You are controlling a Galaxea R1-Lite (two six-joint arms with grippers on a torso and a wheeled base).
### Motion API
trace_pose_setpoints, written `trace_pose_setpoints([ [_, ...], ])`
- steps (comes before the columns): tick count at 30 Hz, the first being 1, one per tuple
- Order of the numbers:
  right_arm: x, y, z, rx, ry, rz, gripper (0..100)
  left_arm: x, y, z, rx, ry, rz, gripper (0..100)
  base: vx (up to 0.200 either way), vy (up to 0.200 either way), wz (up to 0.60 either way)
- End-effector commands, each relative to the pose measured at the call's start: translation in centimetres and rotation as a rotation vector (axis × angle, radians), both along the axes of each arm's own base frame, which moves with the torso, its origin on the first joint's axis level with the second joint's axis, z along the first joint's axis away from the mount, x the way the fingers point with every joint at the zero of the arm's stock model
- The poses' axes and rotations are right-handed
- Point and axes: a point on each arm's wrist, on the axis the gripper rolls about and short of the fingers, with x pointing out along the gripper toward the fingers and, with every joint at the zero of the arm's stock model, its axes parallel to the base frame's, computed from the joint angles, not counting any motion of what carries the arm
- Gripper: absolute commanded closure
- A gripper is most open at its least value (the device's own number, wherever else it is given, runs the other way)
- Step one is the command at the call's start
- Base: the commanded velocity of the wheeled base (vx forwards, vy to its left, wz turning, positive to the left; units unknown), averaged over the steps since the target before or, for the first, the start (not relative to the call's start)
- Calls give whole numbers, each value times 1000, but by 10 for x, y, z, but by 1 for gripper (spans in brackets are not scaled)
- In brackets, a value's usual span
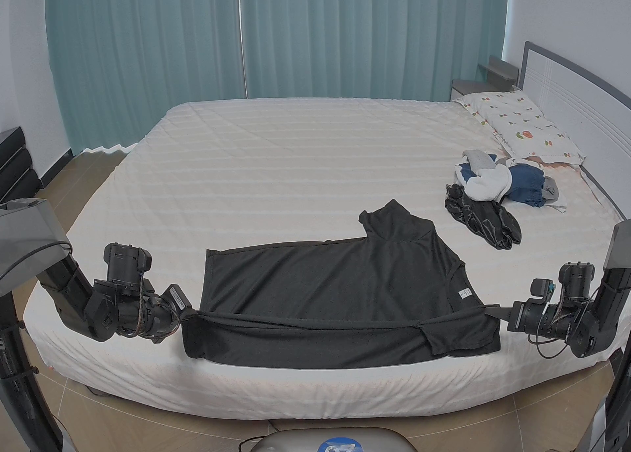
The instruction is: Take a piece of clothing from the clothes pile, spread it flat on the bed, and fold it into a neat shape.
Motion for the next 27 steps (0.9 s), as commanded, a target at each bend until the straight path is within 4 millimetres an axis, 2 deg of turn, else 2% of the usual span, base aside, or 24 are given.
trace_pose_setpoints([
  [1,8,1,-12,-3,22,-1,100,4,-2,-15,-1,23,-1,100,0,0,0],
  [15,18,-1,-26,-17,45,-30,100,17,-4,-23,5,22,-1,100,0,0,0],
  [27,22,4,-36,0,20,-38,100,17,-6,-26,23,29,7,100,0,0,0],
])
